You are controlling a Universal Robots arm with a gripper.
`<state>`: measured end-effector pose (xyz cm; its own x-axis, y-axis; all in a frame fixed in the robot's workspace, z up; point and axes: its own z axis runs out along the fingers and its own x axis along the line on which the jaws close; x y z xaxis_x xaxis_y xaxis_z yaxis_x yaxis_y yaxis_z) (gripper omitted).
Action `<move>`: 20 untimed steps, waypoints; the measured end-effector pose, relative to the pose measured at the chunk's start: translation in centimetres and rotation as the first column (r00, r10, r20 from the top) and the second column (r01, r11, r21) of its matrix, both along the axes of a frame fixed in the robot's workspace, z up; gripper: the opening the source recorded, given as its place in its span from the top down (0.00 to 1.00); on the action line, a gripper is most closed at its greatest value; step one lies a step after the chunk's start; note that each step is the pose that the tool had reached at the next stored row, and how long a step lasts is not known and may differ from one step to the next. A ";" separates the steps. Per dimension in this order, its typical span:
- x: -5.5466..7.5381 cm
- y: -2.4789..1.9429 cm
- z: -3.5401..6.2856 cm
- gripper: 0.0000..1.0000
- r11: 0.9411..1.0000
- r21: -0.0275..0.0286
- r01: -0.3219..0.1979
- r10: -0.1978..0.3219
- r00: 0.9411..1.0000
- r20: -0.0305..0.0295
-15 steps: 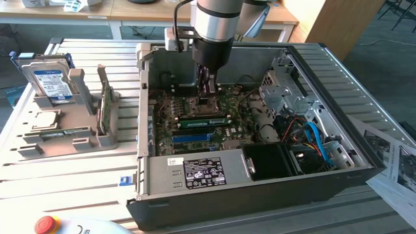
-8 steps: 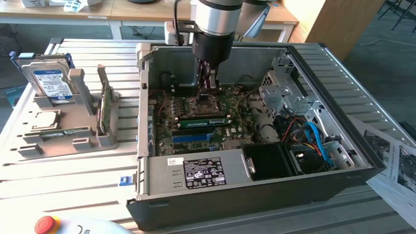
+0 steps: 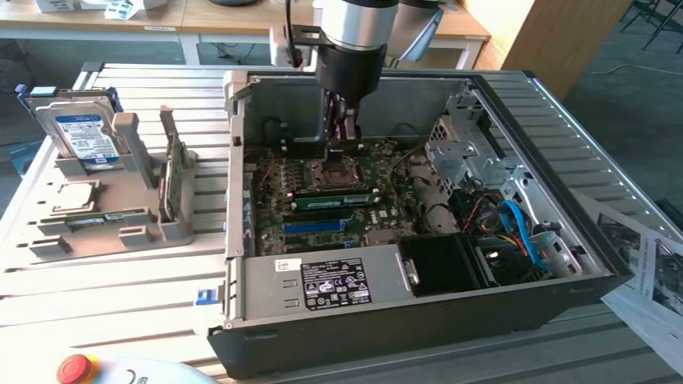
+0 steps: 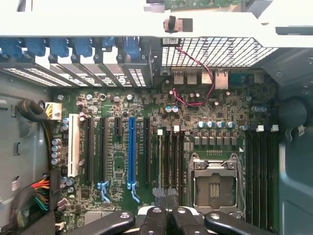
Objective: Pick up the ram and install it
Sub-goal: 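Press down the ram until it locks into place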
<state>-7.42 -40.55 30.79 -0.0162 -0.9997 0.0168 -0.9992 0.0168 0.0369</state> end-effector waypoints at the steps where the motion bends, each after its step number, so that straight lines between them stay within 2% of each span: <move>1: 0.0 0.00 0.12 0.89 1.000 0.000 0.000 0.000 1.000 0.000; 20: 0.0 0.00 2.47 0.89 1.000 -0.003 0.000 0.000 1.000 0.000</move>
<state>-7.42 -40.55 33.26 -0.0162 -0.9997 0.0197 -0.9992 0.0169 0.0369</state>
